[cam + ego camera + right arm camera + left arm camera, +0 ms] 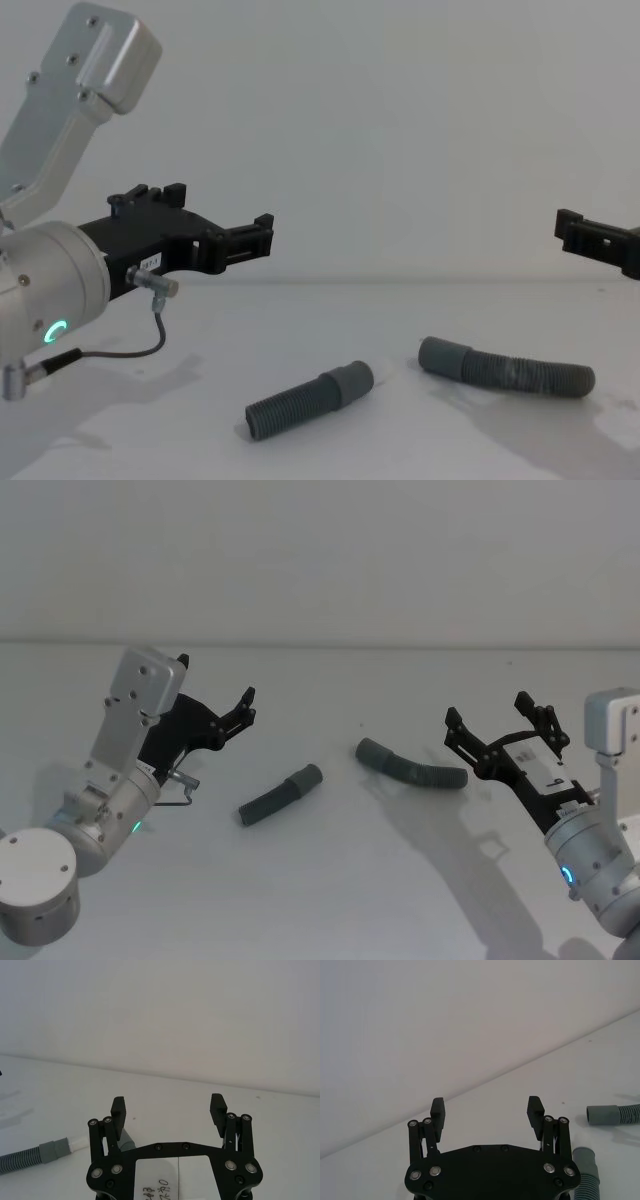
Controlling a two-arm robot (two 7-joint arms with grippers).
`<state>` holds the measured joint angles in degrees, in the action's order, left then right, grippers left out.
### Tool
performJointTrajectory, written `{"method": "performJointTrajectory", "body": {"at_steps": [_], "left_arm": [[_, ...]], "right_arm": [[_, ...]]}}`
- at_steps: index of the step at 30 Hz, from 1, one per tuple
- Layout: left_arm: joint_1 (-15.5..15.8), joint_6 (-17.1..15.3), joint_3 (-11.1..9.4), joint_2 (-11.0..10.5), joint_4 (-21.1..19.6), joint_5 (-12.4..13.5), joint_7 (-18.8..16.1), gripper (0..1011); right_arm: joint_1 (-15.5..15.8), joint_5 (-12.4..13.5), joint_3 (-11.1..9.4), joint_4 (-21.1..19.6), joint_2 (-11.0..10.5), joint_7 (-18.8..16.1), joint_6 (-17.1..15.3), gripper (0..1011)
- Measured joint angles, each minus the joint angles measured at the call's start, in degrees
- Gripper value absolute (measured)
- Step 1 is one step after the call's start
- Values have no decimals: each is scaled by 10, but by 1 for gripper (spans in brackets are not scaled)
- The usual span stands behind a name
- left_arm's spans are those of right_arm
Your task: Use both hands to pick up one end of the pipe from the table, align the ends, and insert them.
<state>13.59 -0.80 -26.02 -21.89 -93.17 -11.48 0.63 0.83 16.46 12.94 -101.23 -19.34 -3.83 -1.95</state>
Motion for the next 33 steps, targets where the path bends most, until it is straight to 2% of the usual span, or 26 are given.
{"method": "performJointTrajectory", "body": {"at_steps": [8, 15, 24, 26, 27, 33], "left_arm": [[2, 0, 0, 1, 1, 0, 1, 1001], [22, -8, -3, 7, 14, -7, 24, 1001], [58, -33, -17, 14, 35, -24, 78, 1001], [67, -43, -22, 15, 41, -29, 95, 1001], [67, -43, -22, 15, 41, -29, 95, 1001], [94, -88, -34, 19, 54, -42, 138, 1001]], "right_arm": [[-1, 0, 0, 1, 0, 0, 0, 1001], [-20, -4, 4, 13, -8, -16, -11, 1001], [-74, -1, 13, 44, -41, -80, -61, 1001], [-94, 2, 18, 55, -54, -107, -76, 1002], [-94, 2, 18, 55, -54, -107, -76, 1001], [-140, 10, 31, 85, -84, -170, -110, 1001]]}}
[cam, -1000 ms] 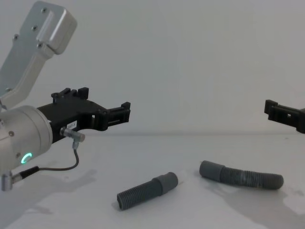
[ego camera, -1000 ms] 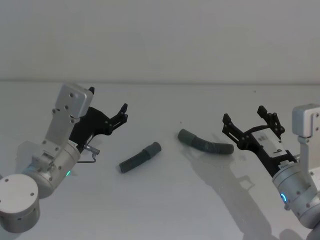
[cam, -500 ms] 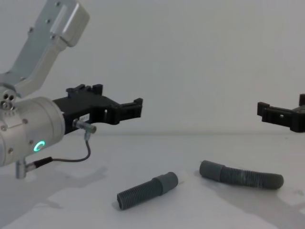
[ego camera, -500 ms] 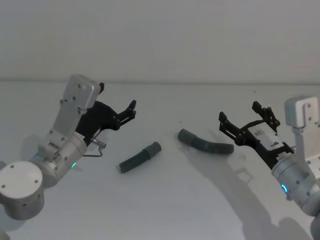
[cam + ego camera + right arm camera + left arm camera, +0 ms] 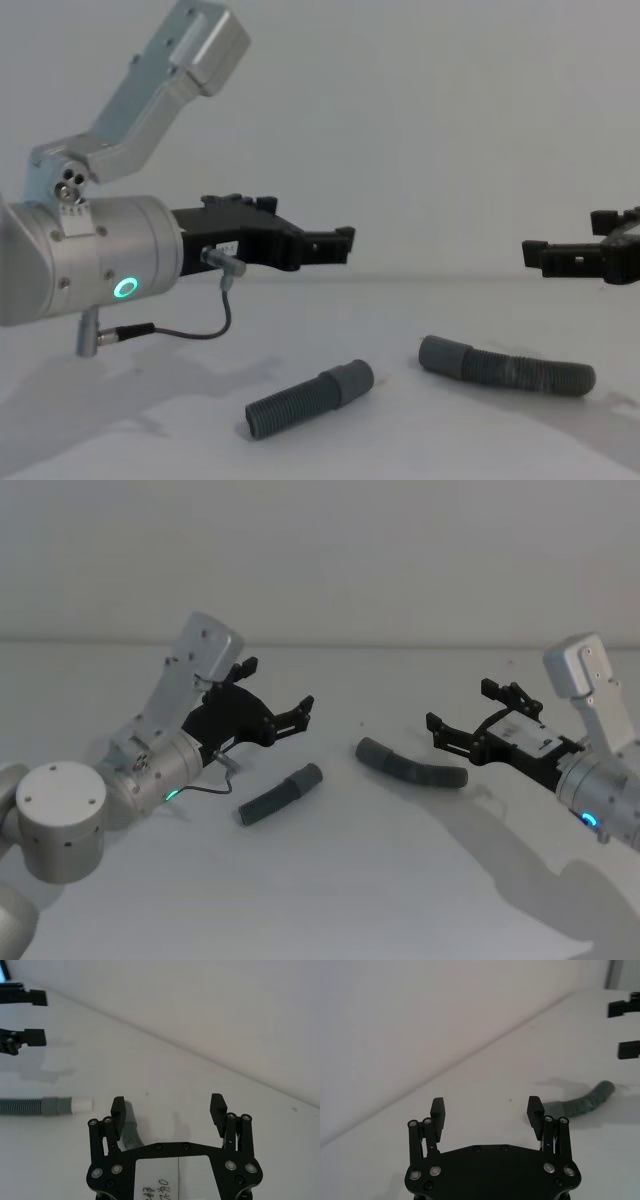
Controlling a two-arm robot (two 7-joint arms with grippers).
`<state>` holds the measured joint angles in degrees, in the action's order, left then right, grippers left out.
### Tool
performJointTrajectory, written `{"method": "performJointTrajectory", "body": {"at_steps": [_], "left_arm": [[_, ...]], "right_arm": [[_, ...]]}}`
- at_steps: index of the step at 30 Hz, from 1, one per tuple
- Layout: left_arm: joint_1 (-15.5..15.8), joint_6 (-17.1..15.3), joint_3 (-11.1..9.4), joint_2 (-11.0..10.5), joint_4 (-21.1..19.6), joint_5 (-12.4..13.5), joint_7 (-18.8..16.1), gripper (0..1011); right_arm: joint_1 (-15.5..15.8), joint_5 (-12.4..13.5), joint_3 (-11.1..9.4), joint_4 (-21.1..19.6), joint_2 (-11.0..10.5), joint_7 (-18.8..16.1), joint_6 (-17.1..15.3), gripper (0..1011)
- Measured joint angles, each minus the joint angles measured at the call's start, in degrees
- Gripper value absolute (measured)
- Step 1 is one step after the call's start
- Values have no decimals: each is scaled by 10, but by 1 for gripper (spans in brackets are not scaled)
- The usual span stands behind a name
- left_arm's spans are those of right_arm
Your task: Use both hands to pick up one end of the pipe from the table, align the ends, and insert them.
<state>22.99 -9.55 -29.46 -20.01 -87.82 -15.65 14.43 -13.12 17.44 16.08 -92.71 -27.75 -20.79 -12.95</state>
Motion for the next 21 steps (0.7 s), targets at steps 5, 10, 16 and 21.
{"method": "performJointTrajectory", "body": {"at_steps": [5, 10, 16, 21], "left_arm": [[14, -36, -6, 2, 6, -9, 21, 1001], [23, -78, -9, 4, 8, -18, 38, 1001], [26, -118, -12, -1, 4, -22, 49, 1001], [25, -142, -15, -7, -1, -22, 55, 1001]], "right_arm": [[-40, 7, 14, 30, -22, -54, -28, 1001], [-73, 14, 26, 56, -36, -96, -49, 1001], [-100, 19, 40, 78, -45, -129, -61, 1002], [-118, 25, 50, 95, -49, -154, -69, 1001]]}}
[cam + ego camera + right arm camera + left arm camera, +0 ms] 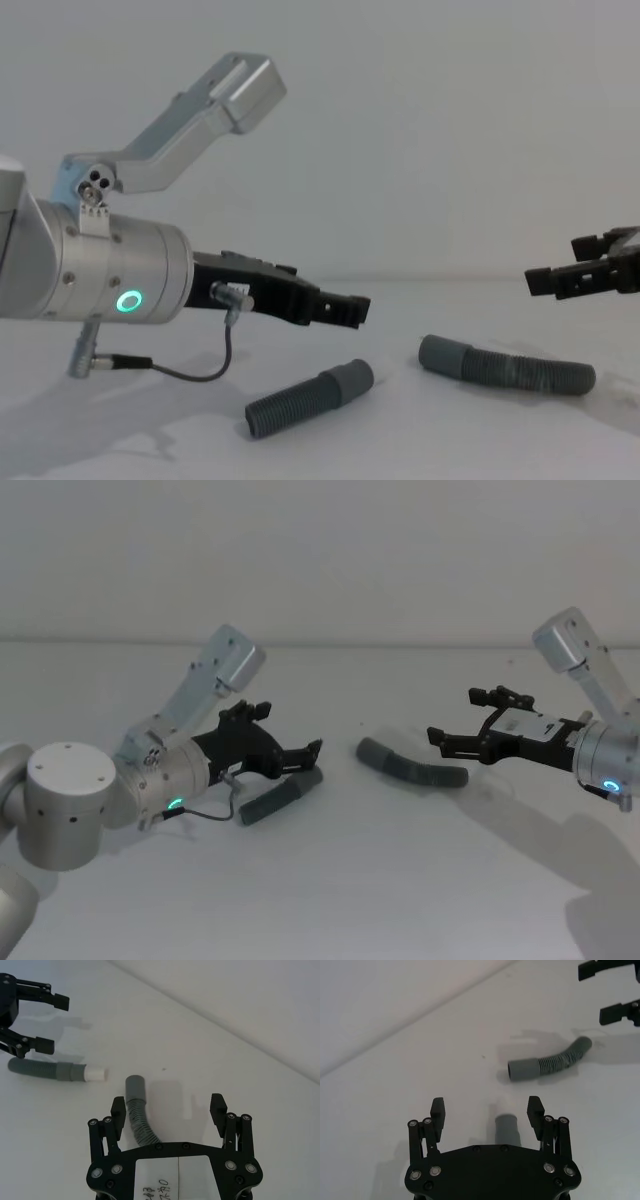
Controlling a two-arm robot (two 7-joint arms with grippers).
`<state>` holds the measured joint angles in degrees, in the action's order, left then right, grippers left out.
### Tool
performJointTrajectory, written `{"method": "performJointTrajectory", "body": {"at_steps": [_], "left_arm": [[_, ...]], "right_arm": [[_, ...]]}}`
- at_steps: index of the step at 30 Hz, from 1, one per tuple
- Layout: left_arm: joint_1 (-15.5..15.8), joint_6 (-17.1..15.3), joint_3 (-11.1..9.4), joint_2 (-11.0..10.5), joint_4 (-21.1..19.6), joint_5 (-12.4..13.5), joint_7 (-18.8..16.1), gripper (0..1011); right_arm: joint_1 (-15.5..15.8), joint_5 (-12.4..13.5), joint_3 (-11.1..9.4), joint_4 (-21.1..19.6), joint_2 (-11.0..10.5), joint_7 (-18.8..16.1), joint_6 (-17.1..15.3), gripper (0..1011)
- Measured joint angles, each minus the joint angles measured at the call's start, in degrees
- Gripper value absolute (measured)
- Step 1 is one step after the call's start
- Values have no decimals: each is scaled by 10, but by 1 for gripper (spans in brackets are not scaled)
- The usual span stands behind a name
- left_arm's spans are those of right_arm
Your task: Use both hands to pick up one end of the pipe from the table, align the ends, and insert them.
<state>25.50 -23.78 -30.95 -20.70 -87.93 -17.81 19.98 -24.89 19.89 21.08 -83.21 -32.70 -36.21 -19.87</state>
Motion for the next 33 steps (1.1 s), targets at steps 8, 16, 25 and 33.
{"method": "performJointTrajectory", "body": {"at_steps": [8, 16, 25, 33], "left_arm": [[-3, -27, -5, -7, -7, 1, 12, 1001], [-6, -43, -14, -11, -10, 5, 25, 1001], [-8, -53, -20, -10, -10, 12, 32, 1001], [-10, -58, -21, -6, -10, 19, 29, 1001]], "right_arm": [[-15, 12, 10, 20, 1, -23, -9, 1001], [-22, 23, 19, 34, 6, -38, -16, 1001], [-26, 32, 31, 51, 13, -49, -19, 1001], [-31, 35, 44, 65, 18, -56, -16, 1002]]}}
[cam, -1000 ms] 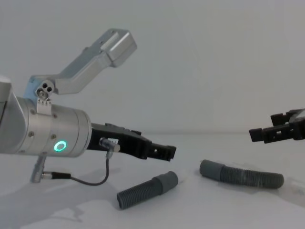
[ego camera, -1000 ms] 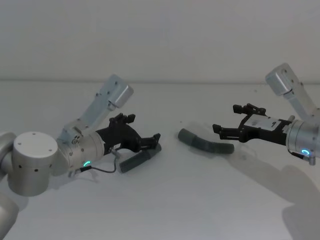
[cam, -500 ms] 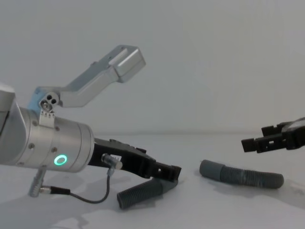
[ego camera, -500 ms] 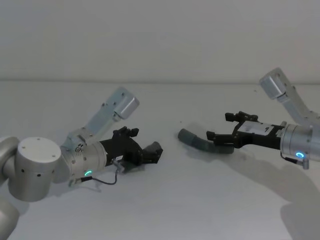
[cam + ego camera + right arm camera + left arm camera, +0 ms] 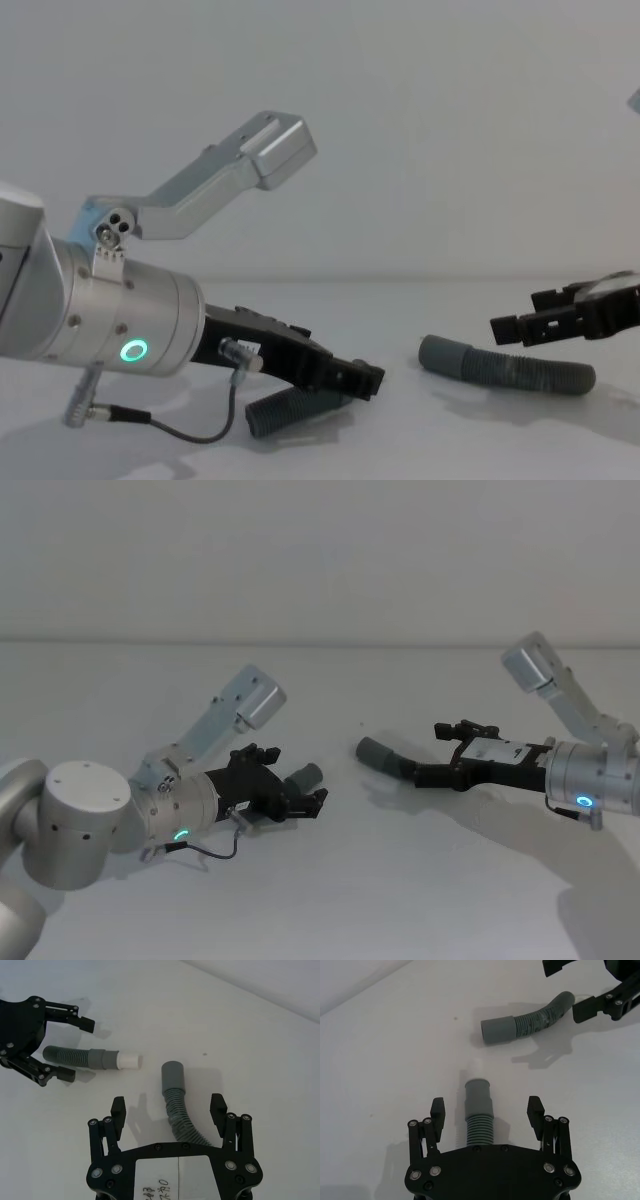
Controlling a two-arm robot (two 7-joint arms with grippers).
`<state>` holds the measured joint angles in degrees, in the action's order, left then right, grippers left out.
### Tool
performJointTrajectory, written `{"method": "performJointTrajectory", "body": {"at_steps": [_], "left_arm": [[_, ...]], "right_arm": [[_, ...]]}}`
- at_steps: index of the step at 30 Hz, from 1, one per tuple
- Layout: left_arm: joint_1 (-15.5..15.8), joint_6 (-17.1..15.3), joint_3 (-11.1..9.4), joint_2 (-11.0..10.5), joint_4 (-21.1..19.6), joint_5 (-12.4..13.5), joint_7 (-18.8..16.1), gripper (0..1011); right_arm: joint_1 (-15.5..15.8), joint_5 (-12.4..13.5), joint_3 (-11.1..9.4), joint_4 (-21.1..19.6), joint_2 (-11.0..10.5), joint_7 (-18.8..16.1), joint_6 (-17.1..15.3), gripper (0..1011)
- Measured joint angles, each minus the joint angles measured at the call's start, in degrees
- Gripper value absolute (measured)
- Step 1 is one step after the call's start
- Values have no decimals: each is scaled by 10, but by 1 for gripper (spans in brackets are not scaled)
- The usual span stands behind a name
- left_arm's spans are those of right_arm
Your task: Use both hands to pick up one end of the pipe from the table, align the ends, and insert them.
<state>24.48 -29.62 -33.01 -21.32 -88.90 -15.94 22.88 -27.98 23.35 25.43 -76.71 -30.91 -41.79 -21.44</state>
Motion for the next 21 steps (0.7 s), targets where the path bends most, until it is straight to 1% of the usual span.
{"method": "performJointTrajectory", "body": {"at_steps": [10, 21], "left_arm": [[-5, -3, 4, 5, 2, 12, -15, 1001], [-8, -9, 6, 12, 5, 18, -19, 1001]], "right_arm": [[-10, -1, 15, 24, 8, -3, 11, 1001], [-26, -7, 32, 57, 17, -6, 20, 1001]]}}
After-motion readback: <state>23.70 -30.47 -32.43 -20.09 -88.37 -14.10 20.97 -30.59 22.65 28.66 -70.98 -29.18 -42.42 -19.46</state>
